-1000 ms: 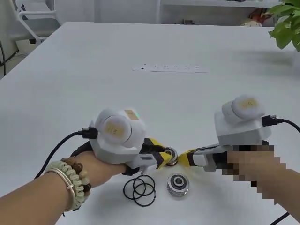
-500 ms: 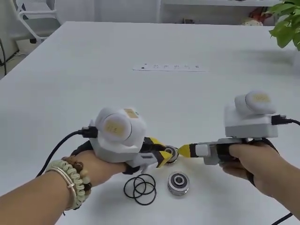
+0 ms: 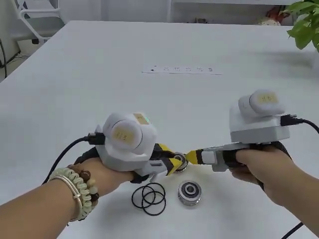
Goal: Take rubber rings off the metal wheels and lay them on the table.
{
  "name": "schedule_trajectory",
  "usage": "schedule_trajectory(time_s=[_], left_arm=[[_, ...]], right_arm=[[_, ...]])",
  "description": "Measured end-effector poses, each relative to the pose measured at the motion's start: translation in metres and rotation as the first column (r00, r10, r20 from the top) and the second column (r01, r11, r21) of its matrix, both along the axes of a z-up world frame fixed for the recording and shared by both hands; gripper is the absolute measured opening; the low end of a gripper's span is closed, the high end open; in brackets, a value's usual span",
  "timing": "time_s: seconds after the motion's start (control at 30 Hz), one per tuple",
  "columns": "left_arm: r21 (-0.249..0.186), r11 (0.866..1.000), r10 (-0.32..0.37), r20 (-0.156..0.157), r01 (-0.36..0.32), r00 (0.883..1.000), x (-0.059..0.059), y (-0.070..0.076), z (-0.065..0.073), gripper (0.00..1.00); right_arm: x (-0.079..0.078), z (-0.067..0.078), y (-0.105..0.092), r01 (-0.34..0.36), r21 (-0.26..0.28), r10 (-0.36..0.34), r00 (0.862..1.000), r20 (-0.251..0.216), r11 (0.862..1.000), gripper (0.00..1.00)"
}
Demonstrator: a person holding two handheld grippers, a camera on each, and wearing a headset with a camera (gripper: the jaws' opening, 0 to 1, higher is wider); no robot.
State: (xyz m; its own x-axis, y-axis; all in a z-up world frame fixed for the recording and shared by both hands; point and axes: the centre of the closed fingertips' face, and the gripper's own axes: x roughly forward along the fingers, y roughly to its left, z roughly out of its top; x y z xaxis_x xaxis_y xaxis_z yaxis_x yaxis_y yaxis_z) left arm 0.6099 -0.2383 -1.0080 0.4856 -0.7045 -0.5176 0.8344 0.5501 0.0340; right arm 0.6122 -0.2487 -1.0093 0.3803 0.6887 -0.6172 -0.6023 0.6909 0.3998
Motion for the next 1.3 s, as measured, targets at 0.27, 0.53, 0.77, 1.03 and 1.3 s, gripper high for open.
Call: schedule_trajectory(time_s=[0.27, 0.53, 0.77, 1.03, 1.3], left_arm=[[0.0, 1.0, 0.005, 0.001, -0.005, 1.0, 0.0, 0.001, 0.0, 0.13], [-0.003, 1.0, 0.01, 0.002, -0.01, 1.0, 0.0, 0.001, 0.0, 0.13], [-0.008, 1.0, 0.013, 0.0, -0.013, 1.0, 0.0, 0.001, 0.0, 0.13], [-0.007, 1.0, 0.013, 0.006, -0.013, 1.0, 0.001, 0.001, 0.0, 0.13], [-0.009, 1.0, 0.016, 0.007, -0.016, 1.0, 0.001, 0.001, 0.0, 0.13]], right_arm=[[-0.003, 0.002, 0.005, -0.003, 0.001, 0.003, 1.0, 0.004, 1.0, 0.0], [-0.002, 0.002, 0.005, -0.011, 0.003, 0.011, 1.0, 0.006, 1.0, 0.0], [-0.001, 0.001, 0.006, -0.009, 0.018, 0.009, 1.0, -0.004, 1.0, 0.0], [0.0, 0.001, 0.008, -0.017, 0.017, 0.017, 1.0, 0.0, 1.0, 0.0], [-0.003, 0.006, 0.016, -0.037, 0.042, 0.037, 0.999, 0.003, 0.998, 0.0]])
